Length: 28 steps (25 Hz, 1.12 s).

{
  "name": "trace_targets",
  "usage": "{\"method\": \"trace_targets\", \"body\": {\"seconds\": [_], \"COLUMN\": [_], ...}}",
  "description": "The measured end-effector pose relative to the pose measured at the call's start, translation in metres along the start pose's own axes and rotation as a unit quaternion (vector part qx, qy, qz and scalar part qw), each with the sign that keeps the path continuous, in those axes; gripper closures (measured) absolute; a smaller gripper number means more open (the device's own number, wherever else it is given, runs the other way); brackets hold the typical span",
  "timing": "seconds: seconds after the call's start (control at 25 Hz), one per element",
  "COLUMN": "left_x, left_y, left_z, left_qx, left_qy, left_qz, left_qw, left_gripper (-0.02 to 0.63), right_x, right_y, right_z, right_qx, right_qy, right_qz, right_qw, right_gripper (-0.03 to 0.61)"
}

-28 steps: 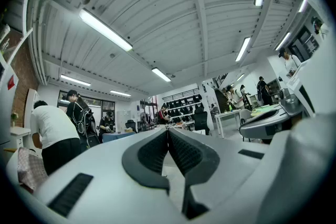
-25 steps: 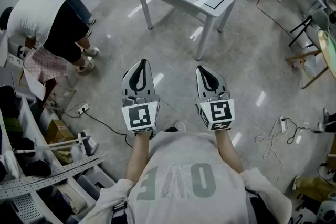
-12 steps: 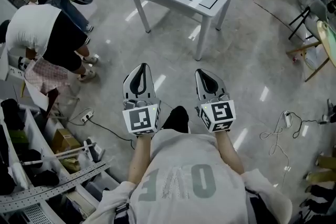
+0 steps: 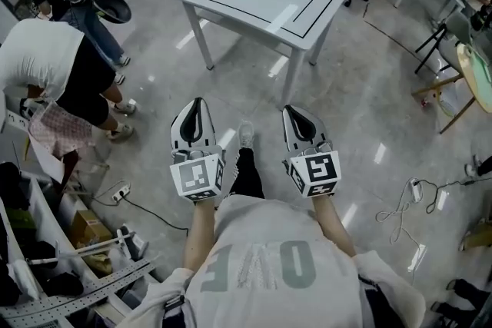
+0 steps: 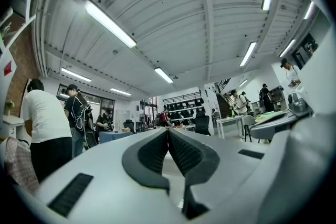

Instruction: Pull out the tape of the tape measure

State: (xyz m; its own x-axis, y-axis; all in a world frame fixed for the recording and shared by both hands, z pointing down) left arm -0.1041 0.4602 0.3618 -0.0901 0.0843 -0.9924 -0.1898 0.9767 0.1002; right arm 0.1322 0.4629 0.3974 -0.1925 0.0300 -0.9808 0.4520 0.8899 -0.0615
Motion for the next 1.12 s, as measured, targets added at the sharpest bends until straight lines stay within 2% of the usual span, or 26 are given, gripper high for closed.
{"method": "trace_targets", "body": {"seconds": [0.2, 0.32, 0.48, 0.76, 1.12], "left_x": [0.002, 0.007, 0.009, 0.014, -0.008], "left_y": [-0.068, -0.113, -0.184, -0.321, -0.434], "left_z": [-0.018, -0.025, -0.045, -0.081, -0.133], "left_qx": [-0.012, -0.024, -0.031, -0.055, -0.046], "left_qy": [0.005, 0.008, 0.020, 0.010, 0.020], "left_qz": [0.012, 0.018, 0.020, 0.025, 0.003], "left_qw": [0.9999, 0.9995, 0.9991, 0.9981, 0.9987], "left_gripper": [0.584, 0.584, 0.584, 0.584, 0.584], "right_x": [0.006, 0.007, 0.015, 0.041, 0.040], "right_y": [-0.052, -0.091, -0.158, -0.284, -0.405], "right_z": [0.031, 0.047, 0.068, 0.121, 0.158], "right_qx": [-0.031, -0.034, -0.039, -0.066, -0.063], "right_qy": [0.014, 0.013, 0.026, 0.029, 0.007], "right_qz": [0.010, 0.000, -0.016, -0.011, -0.024], "right_qw": [0.999, 0.999, 0.999, 0.997, 0.998], "right_gripper": [0.551, 0.551, 0.551, 0.550, 0.549]}}
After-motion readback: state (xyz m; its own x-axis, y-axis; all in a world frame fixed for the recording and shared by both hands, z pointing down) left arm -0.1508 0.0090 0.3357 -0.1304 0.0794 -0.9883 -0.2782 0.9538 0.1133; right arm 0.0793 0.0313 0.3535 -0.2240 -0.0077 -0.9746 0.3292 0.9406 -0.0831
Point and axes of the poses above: the fingertips, and each gripper's own axes: y backward along the fingers, z to its right, x out of its top, the point moved 8 cm from there along y, backward along the fingers, and after that the axes turned 11 degrees about y, right-handed, at the moved point
